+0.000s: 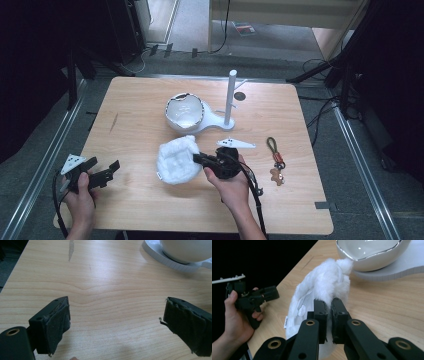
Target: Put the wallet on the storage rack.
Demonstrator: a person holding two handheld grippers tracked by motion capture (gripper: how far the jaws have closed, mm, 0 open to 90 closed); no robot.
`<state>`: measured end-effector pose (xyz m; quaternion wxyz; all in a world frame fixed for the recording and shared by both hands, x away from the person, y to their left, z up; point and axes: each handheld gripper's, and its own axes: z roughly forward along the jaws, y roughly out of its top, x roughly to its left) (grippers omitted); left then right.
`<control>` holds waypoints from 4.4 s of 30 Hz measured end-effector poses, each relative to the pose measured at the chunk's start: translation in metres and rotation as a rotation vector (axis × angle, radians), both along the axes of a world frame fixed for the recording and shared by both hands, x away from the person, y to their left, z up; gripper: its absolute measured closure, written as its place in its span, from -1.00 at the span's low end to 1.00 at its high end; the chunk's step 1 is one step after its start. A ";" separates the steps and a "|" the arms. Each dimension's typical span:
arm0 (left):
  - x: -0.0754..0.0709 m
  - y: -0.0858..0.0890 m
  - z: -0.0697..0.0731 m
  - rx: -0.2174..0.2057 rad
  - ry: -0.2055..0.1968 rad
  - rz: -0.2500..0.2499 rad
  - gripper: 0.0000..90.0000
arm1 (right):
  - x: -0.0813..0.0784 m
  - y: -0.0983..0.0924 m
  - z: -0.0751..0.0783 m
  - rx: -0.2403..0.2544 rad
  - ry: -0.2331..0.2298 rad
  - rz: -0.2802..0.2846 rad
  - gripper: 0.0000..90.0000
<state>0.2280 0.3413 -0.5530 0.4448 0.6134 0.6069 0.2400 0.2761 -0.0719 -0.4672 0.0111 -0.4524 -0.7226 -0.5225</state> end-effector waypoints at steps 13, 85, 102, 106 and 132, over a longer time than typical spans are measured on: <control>0.000 0.000 0.000 -0.005 0.000 0.001 -0.83 | 0.007 -0.013 0.023 0.021 -0.045 -0.109 0.91; 0.000 0.002 0.000 -0.020 0.004 -0.001 -0.83 | 0.101 0.023 0.042 -0.133 -0.086 -0.451 0.90; 0.000 0.002 0.000 -0.021 0.004 -0.001 -0.83 | 0.111 0.040 0.033 -0.147 -0.059 -0.495 0.83; 0.000 0.002 0.000 -0.021 0.005 -0.001 -0.83 | 0.112 0.041 0.033 -0.123 -0.064 -0.481 0.74; 0.001 0.002 0.000 -0.025 0.010 -0.002 -0.83 | 0.117 0.076 0.021 -0.228 -0.118 -0.370 0.77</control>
